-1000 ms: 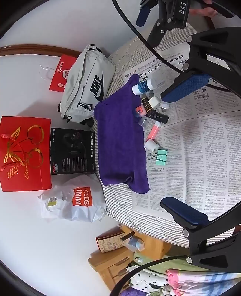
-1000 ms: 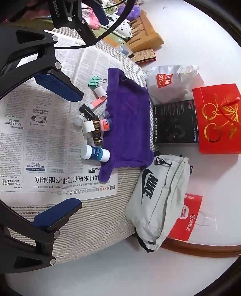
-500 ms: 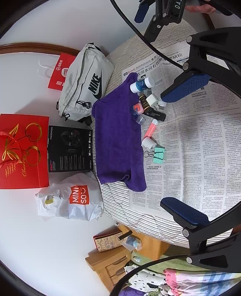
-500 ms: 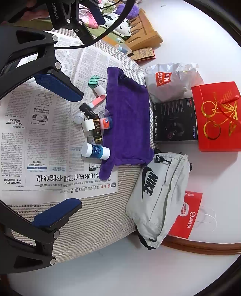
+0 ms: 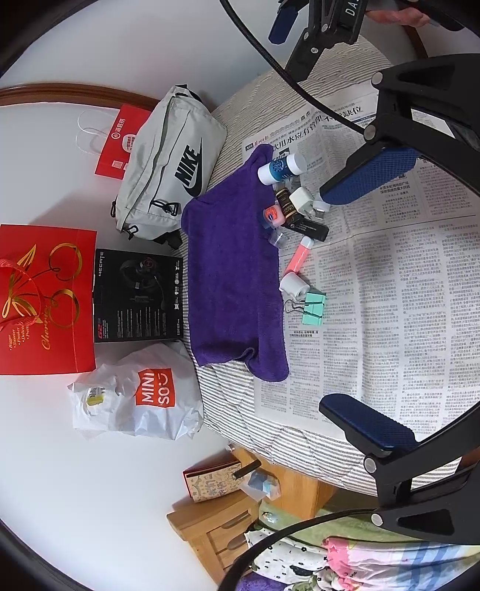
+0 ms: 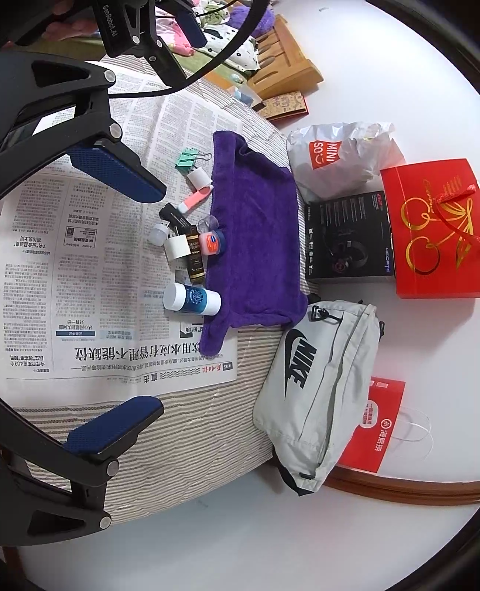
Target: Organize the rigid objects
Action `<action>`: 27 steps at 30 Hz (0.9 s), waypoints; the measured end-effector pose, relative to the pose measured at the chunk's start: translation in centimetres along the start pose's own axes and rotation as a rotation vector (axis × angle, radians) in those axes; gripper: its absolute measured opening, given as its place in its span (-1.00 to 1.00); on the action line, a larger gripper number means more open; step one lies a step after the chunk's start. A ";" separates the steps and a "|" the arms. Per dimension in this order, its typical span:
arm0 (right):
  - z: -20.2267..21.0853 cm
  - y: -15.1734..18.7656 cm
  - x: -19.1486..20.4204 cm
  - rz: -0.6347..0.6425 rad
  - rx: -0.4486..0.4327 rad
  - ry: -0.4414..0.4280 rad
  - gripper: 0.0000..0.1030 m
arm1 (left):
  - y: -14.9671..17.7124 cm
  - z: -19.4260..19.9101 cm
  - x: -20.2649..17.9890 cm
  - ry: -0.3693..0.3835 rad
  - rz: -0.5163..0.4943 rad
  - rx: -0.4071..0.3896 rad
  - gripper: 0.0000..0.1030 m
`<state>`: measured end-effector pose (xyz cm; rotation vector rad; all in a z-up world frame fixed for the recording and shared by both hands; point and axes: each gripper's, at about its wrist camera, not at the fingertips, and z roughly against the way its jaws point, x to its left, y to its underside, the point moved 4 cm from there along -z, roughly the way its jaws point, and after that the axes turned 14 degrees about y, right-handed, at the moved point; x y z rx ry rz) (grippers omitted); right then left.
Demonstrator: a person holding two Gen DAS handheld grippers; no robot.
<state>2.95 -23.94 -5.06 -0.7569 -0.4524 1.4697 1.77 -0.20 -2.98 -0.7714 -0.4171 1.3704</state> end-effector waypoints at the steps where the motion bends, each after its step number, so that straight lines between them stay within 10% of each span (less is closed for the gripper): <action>1: 0.0 0.0 0.0 0.001 0.001 -0.001 1.00 | 0.0 0.0 0.0 0.000 -0.002 0.003 1.00; 27: 0.1 0.1 0.1 -0.003 0.010 -0.004 1.00 | 0.2 0.2 -0.2 -0.006 -0.005 0.010 1.00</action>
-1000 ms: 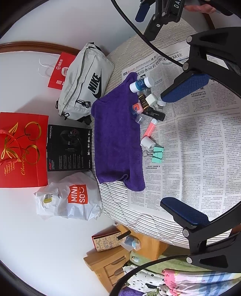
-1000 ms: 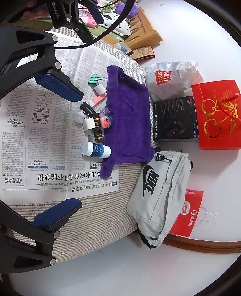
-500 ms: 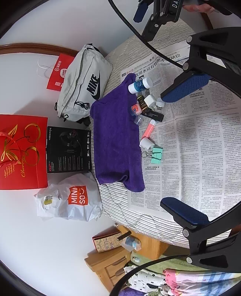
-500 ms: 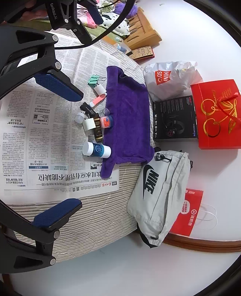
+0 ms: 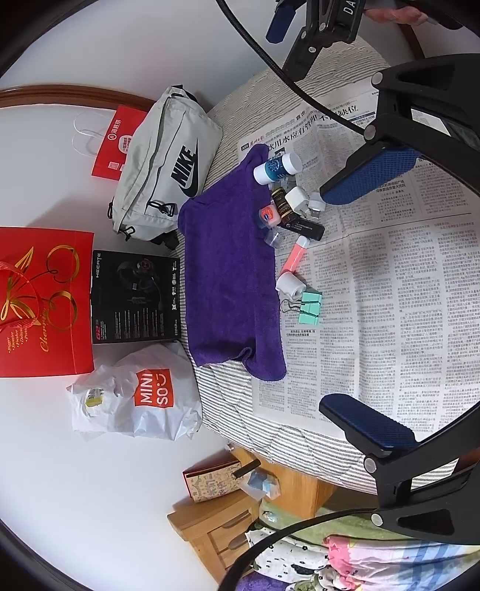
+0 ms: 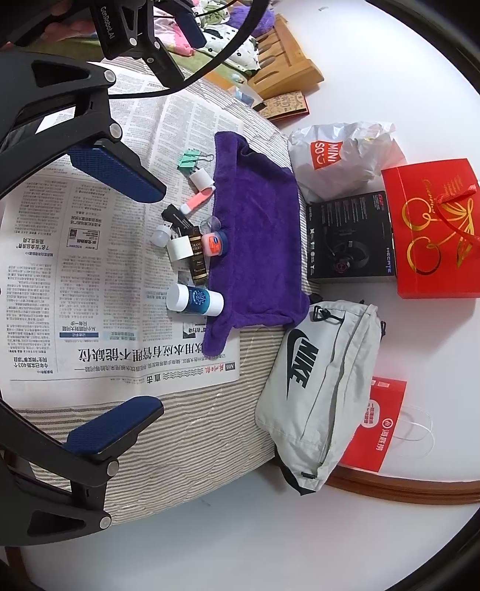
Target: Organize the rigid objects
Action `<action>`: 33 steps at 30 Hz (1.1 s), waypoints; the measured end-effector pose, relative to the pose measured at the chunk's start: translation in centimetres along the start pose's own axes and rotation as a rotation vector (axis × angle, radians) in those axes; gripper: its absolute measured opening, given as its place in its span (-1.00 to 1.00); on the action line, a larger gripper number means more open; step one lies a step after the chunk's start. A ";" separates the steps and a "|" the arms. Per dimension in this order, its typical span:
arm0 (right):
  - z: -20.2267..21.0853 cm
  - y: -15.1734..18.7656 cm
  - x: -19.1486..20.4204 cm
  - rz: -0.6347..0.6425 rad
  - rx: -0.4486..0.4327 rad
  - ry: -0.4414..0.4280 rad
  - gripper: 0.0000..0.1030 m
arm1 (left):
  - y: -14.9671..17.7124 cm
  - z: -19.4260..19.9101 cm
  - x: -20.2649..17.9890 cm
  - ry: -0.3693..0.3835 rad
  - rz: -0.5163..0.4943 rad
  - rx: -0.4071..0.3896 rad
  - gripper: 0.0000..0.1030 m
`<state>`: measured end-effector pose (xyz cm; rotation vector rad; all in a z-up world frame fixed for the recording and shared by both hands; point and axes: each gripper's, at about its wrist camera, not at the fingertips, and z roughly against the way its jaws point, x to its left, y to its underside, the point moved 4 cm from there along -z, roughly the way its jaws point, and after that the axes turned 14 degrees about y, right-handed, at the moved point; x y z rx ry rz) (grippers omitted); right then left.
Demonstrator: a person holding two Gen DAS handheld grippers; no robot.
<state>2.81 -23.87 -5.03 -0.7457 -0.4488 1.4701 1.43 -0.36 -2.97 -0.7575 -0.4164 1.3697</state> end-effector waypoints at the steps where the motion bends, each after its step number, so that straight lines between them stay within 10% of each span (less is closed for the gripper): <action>1: 0.0 0.0 0.0 0.001 0.000 0.000 1.00 | 0.0 0.0 0.0 0.000 -0.001 0.002 1.00; 33: -0.3 0.3 0.4 0.011 0.012 0.008 1.00 | -0.2 -0.5 0.4 0.000 0.007 0.015 1.00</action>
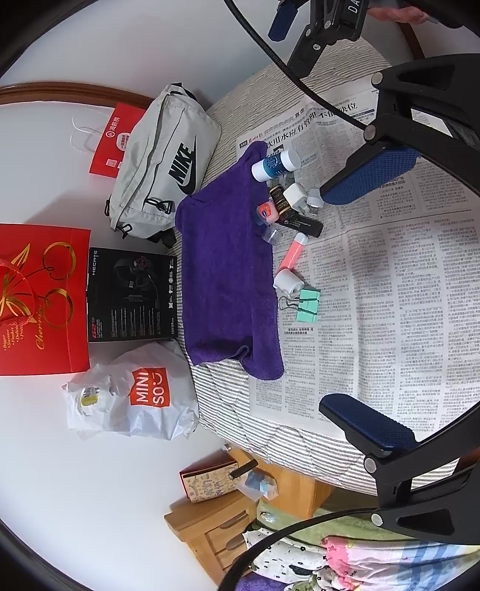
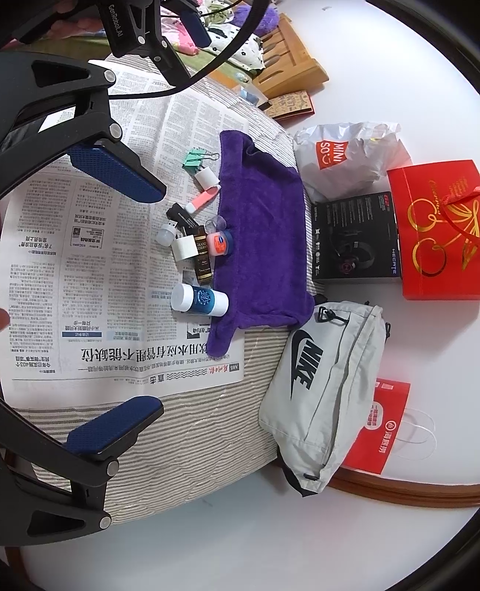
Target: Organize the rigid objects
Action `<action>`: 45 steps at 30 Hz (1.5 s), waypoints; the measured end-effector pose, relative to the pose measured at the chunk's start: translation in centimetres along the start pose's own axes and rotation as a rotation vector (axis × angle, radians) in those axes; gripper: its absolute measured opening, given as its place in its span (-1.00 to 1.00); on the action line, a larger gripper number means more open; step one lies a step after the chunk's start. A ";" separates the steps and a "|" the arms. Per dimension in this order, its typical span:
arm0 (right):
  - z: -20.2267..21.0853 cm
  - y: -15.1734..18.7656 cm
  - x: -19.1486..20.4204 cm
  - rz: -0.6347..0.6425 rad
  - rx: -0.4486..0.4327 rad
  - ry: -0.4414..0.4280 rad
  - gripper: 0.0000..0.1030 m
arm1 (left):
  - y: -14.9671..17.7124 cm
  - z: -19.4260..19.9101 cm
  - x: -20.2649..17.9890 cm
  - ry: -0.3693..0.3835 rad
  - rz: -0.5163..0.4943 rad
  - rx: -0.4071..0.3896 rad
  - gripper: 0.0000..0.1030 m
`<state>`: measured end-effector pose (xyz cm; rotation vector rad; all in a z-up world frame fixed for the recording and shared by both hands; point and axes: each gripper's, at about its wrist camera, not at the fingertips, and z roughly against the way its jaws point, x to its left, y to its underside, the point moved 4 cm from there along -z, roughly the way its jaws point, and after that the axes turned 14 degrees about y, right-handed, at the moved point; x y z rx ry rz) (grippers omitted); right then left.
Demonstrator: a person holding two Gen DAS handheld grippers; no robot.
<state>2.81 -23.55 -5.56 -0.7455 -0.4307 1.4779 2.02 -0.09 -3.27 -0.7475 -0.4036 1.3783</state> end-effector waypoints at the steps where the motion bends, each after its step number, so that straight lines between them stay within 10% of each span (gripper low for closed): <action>1: -0.2 0.0 0.0 -0.001 0.003 0.002 1.00 | -0.1 -0.2 0.1 -0.001 0.000 0.004 1.00; 29: -10.8 2.5 0.8 0.023 0.190 0.006 0.99 | 1.8 -15.2 5.7 -0.009 -0.060 0.211 0.92; 45: -14.8 3.7 0.4 0.021 0.266 0.026 0.99 | 1.7 -17.8 6.1 0.128 -0.102 0.178 -0.03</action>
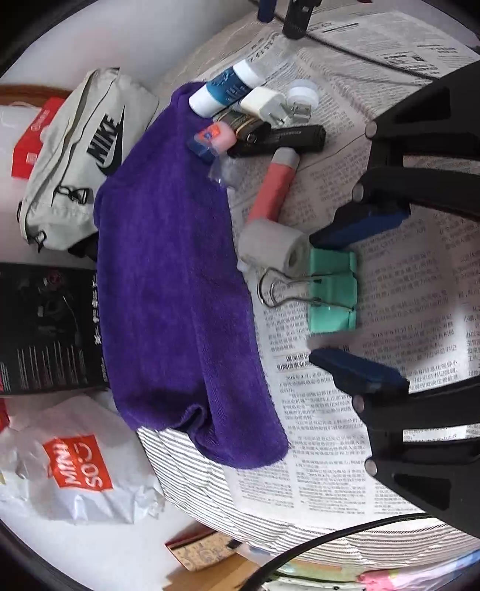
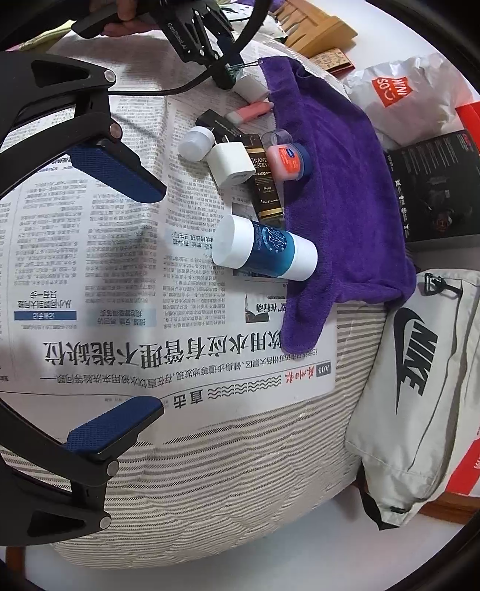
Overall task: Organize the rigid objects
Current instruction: 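Grasp the green binder clip with the left tool while the right tool grasps the white-and-blue stick, then carry the clip with the left tool while the right tool carries the stick over the purple towel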
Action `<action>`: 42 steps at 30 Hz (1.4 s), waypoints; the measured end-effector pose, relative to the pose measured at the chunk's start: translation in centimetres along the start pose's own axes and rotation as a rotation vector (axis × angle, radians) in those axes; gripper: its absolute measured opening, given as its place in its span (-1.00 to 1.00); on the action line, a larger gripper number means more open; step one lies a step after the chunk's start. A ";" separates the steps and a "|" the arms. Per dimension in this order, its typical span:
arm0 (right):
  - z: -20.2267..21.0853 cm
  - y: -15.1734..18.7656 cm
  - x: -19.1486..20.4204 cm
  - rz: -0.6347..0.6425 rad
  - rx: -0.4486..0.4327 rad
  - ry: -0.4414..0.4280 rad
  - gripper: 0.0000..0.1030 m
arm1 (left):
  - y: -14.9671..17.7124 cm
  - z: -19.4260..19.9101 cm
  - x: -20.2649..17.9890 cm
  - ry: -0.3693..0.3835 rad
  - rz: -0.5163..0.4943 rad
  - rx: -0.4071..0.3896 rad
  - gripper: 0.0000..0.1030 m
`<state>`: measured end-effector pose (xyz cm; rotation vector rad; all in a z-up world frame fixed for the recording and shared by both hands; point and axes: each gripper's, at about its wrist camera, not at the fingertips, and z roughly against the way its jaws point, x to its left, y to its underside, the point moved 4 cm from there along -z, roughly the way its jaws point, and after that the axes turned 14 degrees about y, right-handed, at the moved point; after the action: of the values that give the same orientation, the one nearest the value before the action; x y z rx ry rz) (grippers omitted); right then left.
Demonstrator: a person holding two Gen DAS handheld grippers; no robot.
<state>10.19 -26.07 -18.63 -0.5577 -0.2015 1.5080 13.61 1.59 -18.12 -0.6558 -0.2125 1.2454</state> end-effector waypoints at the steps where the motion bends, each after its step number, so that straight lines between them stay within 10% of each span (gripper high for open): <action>1: -0.2 0.0 0.1 0.005 0.003 0.001 0.99 | 0.0 0.0 0.0 0.002 -0.005 0.001 -0.08; 19: -2.7 -5.2 1.2 -0.070 -0.033 -0.063 0.81 | 1.0 1.6 2.1 -0.023 0.076 -0.008 -0.24; 27: -4.2 -6.5 2.4 -0.010 -0.018 -0.070 0.10 | 1.0 1.6 2.1 -0.028 0.083 -0.019 -0.24; 42: -5.0 -6.6 2.6 0.068 -0.058 -0.062 -0.30 | 0.9 1.6 2.1 -0.028 0.082 -0.018 -0.24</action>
<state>18.58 -24.46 -20.41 -0.5698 -0.2776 1.5902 12.82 4.23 -17.80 -0.6681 -0.2218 1.3329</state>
